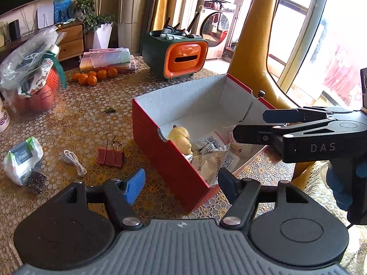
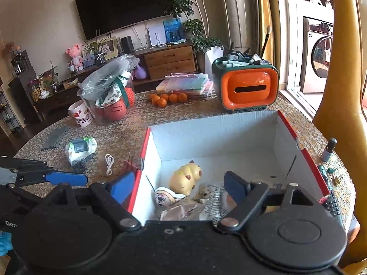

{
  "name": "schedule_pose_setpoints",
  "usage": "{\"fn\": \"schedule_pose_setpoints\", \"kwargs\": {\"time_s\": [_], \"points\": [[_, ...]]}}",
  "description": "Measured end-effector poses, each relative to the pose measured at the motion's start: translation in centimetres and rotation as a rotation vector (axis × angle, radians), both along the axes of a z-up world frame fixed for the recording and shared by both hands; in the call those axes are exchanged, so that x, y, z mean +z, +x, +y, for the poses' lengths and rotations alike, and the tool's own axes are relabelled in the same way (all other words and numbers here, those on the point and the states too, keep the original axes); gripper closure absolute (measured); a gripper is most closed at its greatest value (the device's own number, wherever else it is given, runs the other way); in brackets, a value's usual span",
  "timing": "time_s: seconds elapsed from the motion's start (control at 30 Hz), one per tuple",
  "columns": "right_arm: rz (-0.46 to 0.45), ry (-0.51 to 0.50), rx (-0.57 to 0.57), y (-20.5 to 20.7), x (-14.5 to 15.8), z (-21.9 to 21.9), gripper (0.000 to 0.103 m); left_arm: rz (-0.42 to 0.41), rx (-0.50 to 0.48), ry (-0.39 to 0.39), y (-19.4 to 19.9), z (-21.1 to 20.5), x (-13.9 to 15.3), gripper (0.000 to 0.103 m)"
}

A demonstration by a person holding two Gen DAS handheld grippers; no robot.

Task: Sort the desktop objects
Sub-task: 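Withdraw both open grippers from the shoebox back over the table, then grasp the black bead bag with the left gripper while the right gripper grasps the pink binder clip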

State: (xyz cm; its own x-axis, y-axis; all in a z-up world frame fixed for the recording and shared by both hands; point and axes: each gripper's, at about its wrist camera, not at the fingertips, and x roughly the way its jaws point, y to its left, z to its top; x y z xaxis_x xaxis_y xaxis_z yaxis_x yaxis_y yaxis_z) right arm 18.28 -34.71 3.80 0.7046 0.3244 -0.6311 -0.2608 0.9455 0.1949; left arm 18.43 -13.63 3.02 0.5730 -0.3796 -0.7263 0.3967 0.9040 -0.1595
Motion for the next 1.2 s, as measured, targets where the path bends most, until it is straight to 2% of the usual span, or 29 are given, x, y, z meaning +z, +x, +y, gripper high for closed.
{"fn": "schedule_pose_setpoints", "kwargs": {"time_s": [0.27,0.37,0.63,0.97,1.2], "points": [[-0.034,-0.026,0.074,-1.7,0.7,4.5,0.01,0.007,0.06,-0.02,-1.7,4.8,-0.6,0.033],[-0.036,-0.029,0.096,-2.1,0.7,6.1,0.009,-0.002,0.076,-0.015,-2.4,6.5,-0.9,0.026],[-0.02,-0.035,0.137,-2.3,0.1,10.2,0.008,-0.009,0.153,-0.022,-3.0,11.6,-2.1,0.022],[-0.013,-0.088,0.184,-1.1,-1.6,15.1,0.008,0.002,0.223,-0.005,-2.0,16.1,-4.7,0.021],[0.039,-0.079,0.167,1.3,-3.6,17.4,0.008,0.017,0.238,0.002,-0.5,17.7,-6.4,0.02]]}}
